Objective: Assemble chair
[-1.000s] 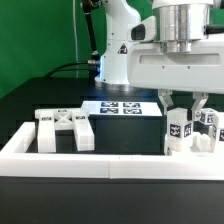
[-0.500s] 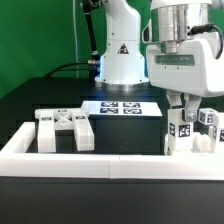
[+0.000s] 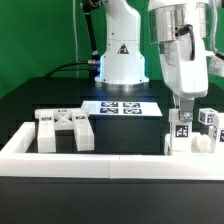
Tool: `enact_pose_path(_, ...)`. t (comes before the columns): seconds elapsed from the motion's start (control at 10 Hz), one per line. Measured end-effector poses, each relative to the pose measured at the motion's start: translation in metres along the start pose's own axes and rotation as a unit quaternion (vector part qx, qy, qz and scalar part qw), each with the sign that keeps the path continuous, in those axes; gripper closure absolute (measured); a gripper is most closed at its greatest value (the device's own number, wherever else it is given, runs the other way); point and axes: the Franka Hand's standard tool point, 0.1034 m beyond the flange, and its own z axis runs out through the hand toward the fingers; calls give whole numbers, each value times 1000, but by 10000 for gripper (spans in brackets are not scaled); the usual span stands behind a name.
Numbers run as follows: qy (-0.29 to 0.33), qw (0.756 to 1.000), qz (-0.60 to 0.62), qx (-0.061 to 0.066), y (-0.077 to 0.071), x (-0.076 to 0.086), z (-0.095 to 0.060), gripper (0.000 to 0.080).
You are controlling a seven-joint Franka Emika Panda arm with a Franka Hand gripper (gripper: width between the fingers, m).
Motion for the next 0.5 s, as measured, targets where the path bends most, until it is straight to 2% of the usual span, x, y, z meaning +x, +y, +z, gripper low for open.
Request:
enact_pose_path(0.2,-1,999,-39,-6,0,-2,-1,197)
enact_pose_path(0.3,-2,994,-108,-6,-1,-3,-1,164)
enact_pose_path(0.5,-3,974,-225,-6,-1,0,-2,152)
